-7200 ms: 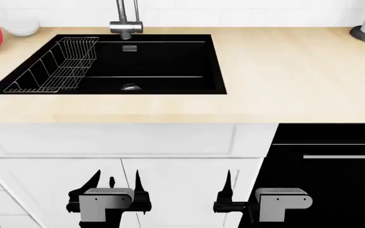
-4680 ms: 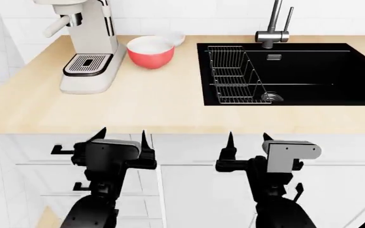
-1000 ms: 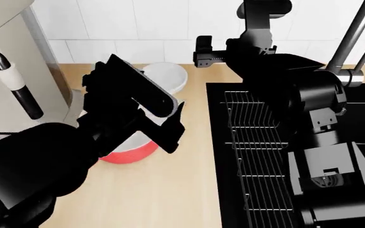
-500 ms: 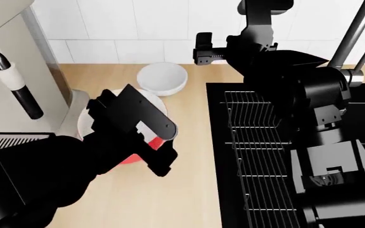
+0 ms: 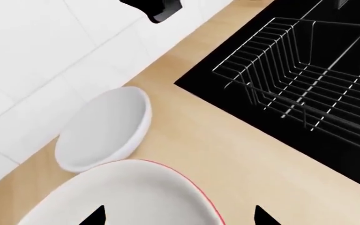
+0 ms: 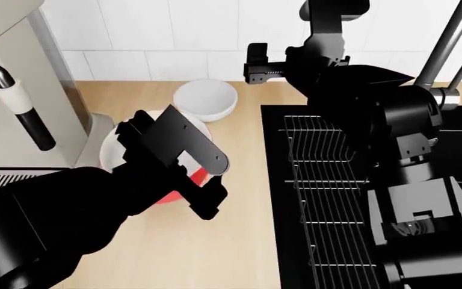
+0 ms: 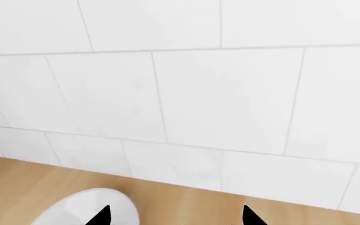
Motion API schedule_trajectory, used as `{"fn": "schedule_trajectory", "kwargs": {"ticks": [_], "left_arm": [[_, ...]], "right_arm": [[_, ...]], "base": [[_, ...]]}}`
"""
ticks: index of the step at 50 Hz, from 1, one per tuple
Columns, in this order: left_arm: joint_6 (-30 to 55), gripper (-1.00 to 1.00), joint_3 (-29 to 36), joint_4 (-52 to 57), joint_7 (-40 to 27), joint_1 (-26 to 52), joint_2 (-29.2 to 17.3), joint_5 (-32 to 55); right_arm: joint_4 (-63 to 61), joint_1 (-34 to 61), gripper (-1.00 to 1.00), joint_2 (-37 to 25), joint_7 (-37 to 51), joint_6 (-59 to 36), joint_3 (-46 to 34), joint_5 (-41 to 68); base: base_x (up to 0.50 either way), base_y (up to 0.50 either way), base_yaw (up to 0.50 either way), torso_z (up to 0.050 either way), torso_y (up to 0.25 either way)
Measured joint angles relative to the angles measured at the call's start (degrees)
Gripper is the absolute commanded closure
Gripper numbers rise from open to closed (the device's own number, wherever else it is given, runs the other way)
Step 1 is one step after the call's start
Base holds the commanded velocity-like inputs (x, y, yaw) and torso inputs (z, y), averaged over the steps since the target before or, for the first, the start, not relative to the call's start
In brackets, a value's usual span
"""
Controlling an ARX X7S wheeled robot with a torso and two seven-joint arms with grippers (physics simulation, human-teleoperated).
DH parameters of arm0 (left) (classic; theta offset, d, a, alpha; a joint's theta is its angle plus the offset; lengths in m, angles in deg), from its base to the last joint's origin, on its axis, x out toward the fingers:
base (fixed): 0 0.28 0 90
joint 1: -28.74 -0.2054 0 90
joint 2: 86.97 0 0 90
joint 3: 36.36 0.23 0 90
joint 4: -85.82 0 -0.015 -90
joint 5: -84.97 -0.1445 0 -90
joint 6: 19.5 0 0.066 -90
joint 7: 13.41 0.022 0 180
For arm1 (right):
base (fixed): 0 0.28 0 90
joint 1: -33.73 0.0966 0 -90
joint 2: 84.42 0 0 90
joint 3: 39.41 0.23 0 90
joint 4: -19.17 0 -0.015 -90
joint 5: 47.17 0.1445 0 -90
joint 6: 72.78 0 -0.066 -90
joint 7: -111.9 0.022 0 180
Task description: Stack the bowls in the sink.
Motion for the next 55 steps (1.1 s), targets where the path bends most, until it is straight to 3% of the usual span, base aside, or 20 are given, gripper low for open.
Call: {"fn": "schedule_trajectory", "kwargs": {"ticks": [30, 42, 55], "left_arm": [[-5.1, 1.00, 9.3, 2.7, 3.7, -0.4, -2.7, -3.7], [-5.0, 1.00, 8.4, 5.4, 1.5, -2.0, -4.0, -2.6], [-0.1, 1.00, 3.5, 16.0, -4.8, -4.4, -3.6, 2.9]], "right_arm": [[-0.2, -0.2, -1.00, -0.6, 0.9, 0.2, -0.2, 1.1], [0.0, 0.2, -1.00, -0.7, 1.4, 0.3, -0.2, 1.3], [3.1, 1.4, -1.00, 0.0, 1.3, 1.6, -0.6, 0.9]], "base": [[0.00, 0.00, 0.00, 0.000, -0.006], [0.00, 0.00, 0.00, 0.000, -0.001], [0.00, 0.00, 0.00, 0.000, 0.000]]}}
